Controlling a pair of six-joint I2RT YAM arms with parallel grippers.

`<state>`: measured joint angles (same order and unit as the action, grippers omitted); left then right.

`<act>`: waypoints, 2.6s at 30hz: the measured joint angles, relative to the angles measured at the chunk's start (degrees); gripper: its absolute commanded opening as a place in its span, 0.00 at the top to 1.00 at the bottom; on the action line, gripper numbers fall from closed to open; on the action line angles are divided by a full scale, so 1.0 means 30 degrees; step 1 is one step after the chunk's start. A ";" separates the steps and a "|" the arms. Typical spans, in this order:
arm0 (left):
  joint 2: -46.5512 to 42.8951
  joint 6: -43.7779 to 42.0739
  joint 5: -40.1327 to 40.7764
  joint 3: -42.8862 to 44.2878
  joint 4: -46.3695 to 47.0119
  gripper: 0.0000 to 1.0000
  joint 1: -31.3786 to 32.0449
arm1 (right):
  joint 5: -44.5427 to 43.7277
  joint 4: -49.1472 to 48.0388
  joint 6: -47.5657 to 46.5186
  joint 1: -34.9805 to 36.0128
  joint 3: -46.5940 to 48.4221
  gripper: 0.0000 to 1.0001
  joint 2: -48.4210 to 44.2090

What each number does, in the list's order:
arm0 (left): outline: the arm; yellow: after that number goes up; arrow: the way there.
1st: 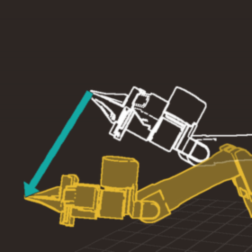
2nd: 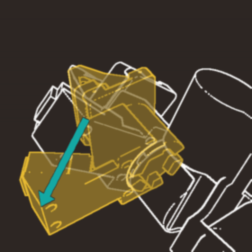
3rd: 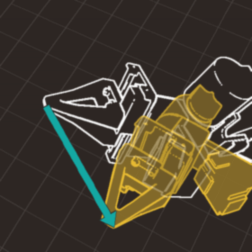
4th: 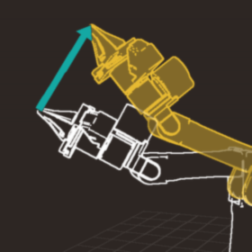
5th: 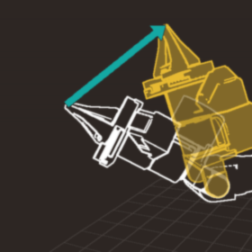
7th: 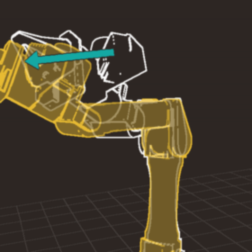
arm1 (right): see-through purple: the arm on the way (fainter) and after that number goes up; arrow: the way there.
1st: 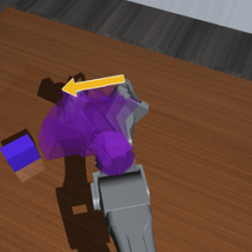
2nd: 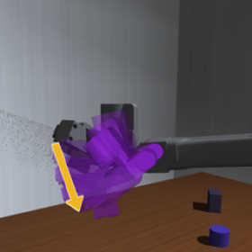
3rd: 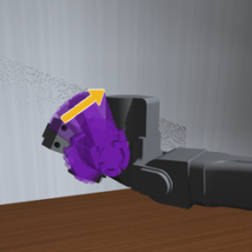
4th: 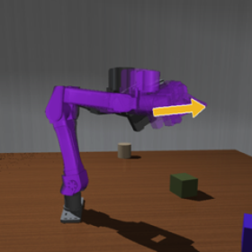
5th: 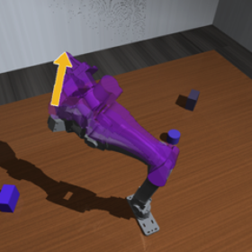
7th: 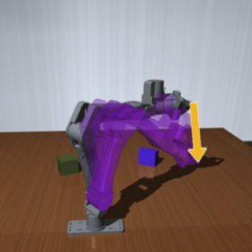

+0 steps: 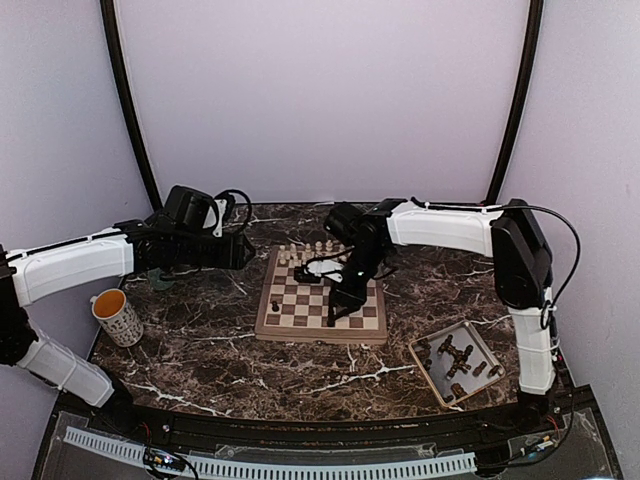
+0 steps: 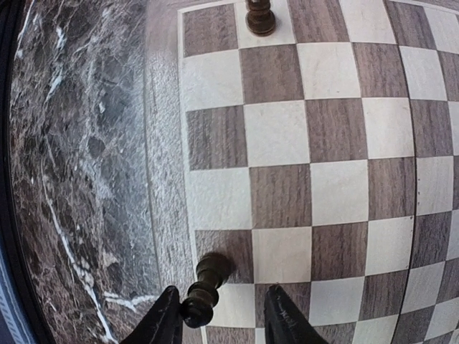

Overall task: Set up the chess pieces on the board
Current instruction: Move the king to e8, then pick up the pawn from the storage box.

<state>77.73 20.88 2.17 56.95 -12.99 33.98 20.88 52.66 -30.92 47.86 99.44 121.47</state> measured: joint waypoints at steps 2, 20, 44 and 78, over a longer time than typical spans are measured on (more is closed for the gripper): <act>0.0051 0.0073 -0.0066 -0.0022 0.0124 0.37 0.0000 | -0.0073 0.0219 0.0095 0.0022 0.0532 0.76 0.0408; 0.0036 0.0554 -0.0066 -0.0678 0.0597 0.39 -0.0007 | 0.0015 0.1027 -0.0029 0.1042 0.2470 0.97 0.1479; -0.0262 0.0772 0.0022 -0.1180 0.0816 0.41 -0.0007 | -0.0204 0.0852 0.0233 0.1217 0.3963 0.81 0.2688; 0.2798 0.1253 -0.3315 0.1188 0.3096 0.01 0.1042 | -0.0459 -0.2958 0.0962 -0.5136 -0.7956 0.02 -1.0528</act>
<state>86.13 24.64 -7.77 60.51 -3.70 37.10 19.51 43.79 -28.03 32.45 75.57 89.89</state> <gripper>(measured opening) 0.989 0.976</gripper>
